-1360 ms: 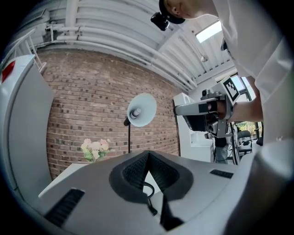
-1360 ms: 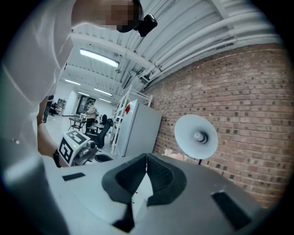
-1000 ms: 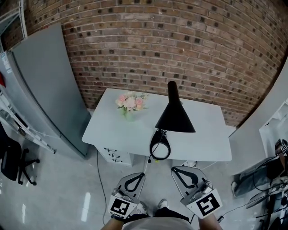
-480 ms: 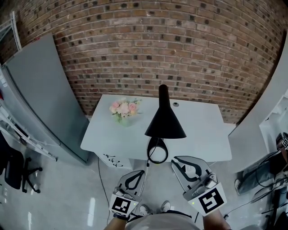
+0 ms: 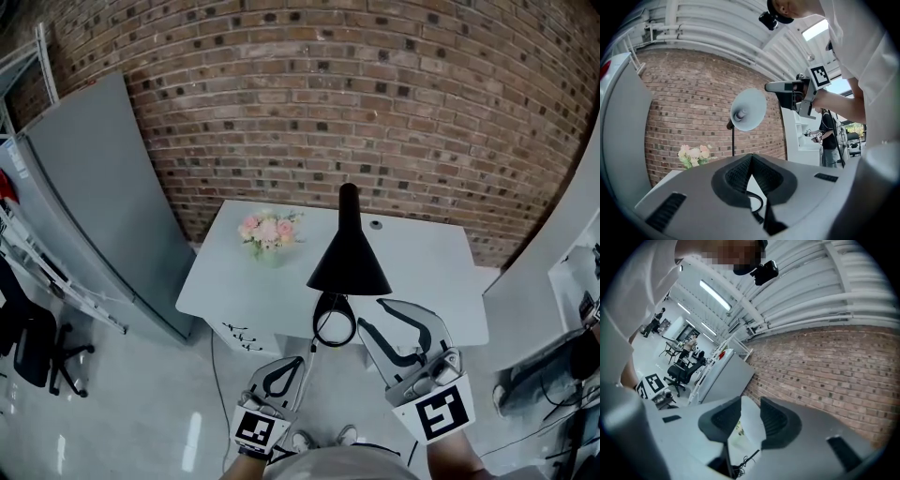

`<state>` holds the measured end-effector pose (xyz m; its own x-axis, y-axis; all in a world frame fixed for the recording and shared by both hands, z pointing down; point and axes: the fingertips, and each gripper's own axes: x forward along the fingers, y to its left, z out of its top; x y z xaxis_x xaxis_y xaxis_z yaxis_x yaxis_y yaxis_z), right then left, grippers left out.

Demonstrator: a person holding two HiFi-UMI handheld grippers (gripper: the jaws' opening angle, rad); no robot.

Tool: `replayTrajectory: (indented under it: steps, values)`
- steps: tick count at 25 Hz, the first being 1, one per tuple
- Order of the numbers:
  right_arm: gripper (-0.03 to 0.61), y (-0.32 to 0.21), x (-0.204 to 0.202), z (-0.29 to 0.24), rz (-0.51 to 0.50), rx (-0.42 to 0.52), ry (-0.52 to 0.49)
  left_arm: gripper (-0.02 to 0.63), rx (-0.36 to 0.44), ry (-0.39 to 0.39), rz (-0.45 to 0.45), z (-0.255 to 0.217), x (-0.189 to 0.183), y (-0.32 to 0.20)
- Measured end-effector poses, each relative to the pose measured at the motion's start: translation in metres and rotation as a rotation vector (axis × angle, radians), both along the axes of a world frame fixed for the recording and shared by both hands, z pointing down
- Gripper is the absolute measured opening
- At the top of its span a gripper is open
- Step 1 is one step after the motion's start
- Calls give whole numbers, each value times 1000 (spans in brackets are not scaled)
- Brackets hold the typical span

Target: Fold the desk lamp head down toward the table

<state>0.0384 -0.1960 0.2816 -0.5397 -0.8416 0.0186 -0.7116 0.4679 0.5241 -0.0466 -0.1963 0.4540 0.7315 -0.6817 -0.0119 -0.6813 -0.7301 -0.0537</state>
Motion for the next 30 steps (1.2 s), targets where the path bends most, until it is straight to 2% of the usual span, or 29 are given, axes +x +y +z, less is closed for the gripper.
replayTrajectory:
  steps: [3, 9, 15, 30]
  values:
    - [123, -6, 1, -7, -7, 44, 30, 8, -4, -2, -17, 1, -3, 1]
    - [173, -19, -3, -10, -46, 71, 72, 8, -13, -8, -46, 1, -5, 3]
    - [172, -31, -9, 4, -76, 41, 97, 8, -6, -25, -73, -2, -8, 5]
    - [172, -25, -9, 30, -120, -8, 68, 8, -7, -40, -106, 0, -6, 8]
